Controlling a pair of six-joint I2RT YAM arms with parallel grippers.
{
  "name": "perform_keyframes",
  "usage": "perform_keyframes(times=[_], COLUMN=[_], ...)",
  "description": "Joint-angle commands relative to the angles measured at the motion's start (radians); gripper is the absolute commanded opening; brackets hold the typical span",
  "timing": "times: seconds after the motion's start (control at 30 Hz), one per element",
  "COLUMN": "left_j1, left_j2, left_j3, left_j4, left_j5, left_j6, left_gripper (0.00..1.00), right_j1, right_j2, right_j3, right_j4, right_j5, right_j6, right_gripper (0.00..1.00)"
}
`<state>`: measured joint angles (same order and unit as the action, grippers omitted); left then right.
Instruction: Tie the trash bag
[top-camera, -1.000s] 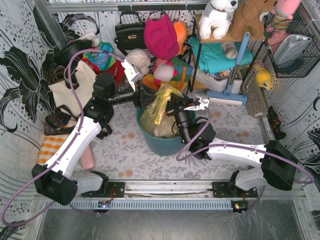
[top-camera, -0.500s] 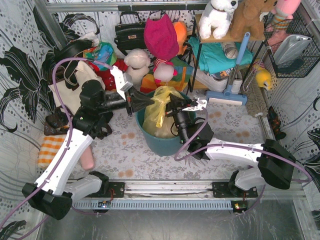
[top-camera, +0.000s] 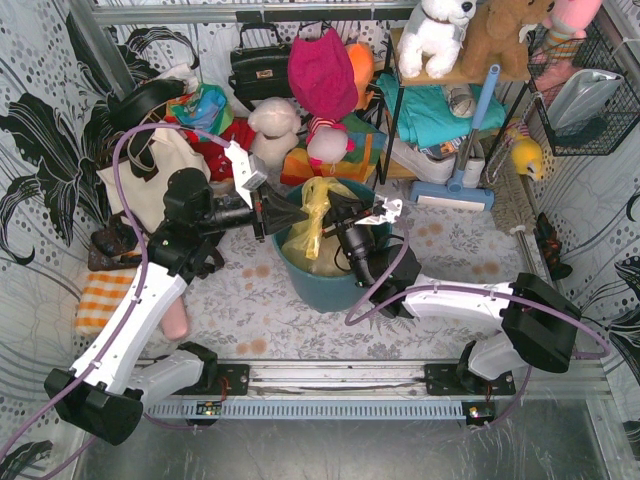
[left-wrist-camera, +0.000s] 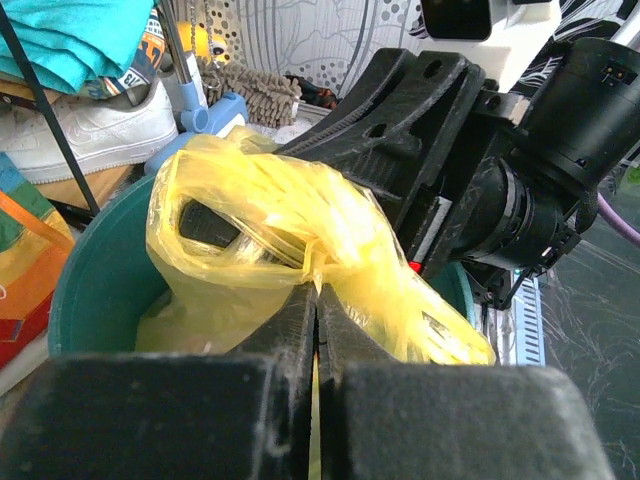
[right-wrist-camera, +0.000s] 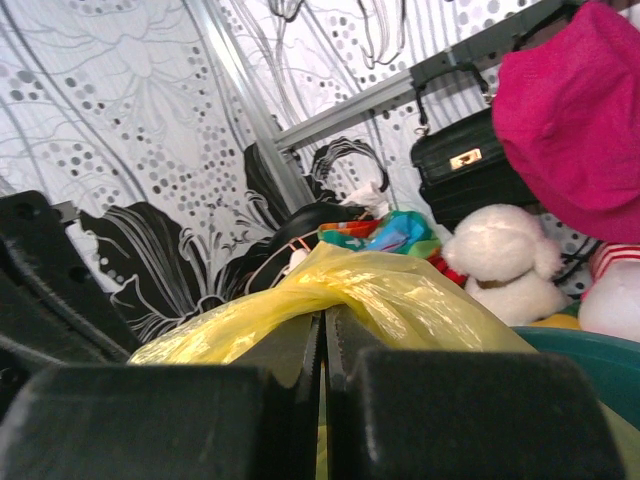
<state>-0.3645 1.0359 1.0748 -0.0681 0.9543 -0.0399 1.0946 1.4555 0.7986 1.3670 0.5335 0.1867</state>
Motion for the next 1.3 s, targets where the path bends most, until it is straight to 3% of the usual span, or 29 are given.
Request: perform_keyframes(times=[0.0, 0.27, 0.67, 0.83, 1.0, 1.1, 1.27], left_j1=[0.001, 0.002, 0.001, 0.002, 0.002, 0.002, 0.002], left_j2=[-0.008, -0.014, 0.004, -0.039, -0.08, -0.117, -0.186], left_j3=[-0.012, -0.018, -0.03, -0.021, -0.023, -0.022, -0.032], left_j4=[0.034, 0.048, 0.027, -0.072, -0.07, -0.065, -0.061], left_j5=[-0.016, 0.012, 0.179, 0.028, -0.118, -0.198, -0.334], left_j6=[-0.008, -0.019, -0.041, 0.028, 0.032, 0.034, 0.042], left_gripper=[0.04, 0.04, 0.05, 0.06, 0.39, 0.48, 0.5], right_j1=[0.004, 0.004, 0.004, 0.004, 0.003, 0.004, 0.004], right_j2=[0.011, 0.057, 0.118, 0.098, 0.088, 0.081, 0.067], right_j3=[0.036, 0.055, 0.077, 0.046, 0.018, 0.0, -0.014], right_j4=[0.092, 0.184, 0.327, 0.325, 0.328, 0.33, 0.331], right_j5=[-0.11, -0.205, -0.288, -0.344, -0.389, -0.393, -0.422], right_j6=[0.045, 0.036, -0.054, -0.093, -0.099, -0.105, -0.104], right_gripper=[0.0, 0.0, 0.0, 0.0, 0.0, 0.0, 0.0])
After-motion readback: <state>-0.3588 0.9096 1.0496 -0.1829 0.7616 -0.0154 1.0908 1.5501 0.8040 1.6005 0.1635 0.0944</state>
